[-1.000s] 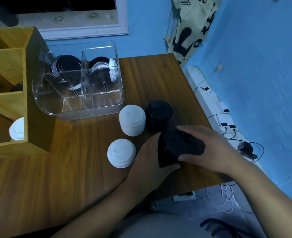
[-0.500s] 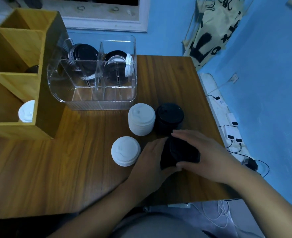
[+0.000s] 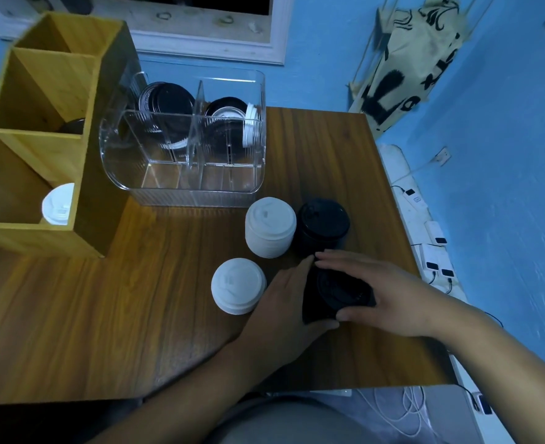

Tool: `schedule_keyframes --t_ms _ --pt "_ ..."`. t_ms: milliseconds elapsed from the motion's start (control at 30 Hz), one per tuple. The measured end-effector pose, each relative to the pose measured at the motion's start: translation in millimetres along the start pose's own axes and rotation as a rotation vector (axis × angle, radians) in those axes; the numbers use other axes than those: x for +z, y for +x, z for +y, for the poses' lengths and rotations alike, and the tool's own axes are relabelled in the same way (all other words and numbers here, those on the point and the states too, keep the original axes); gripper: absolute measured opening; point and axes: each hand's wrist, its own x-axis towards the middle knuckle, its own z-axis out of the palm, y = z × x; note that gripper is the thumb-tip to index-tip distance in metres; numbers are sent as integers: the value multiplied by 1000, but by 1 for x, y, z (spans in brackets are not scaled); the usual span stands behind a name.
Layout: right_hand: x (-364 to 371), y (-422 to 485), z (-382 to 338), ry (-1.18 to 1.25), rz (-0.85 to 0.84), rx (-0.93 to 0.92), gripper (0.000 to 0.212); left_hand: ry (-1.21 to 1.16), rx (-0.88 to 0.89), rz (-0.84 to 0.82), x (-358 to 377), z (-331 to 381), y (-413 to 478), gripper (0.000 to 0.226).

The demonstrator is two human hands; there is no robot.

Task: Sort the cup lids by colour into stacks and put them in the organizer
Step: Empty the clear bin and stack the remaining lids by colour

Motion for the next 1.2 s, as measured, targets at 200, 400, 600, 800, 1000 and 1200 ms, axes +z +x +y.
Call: schedule_keyframes --t_ms 200,400,600,800,1000,1200 --pt "17 -6 -1 10 119 -16 72 35 72 30 4 -3 -3 83" --pt "31 -12 -4 -181 339 -113 70 32 122 46 2 0 -3 75" --pt "23 -20 -14 -153 380 -41 71 55 106 -15 -7 2 -10 92" --pt "9 -5 -44 -179 417 -50 58 149 160 -39 -69 8 -24 75" --pt "-19 73 -92 -249 395 -32 49 381 68 125 -192 -4 17 45" --pt "-72 184 -133 -350 414 -34 41 642 -17 204 -296 -13 90 40"
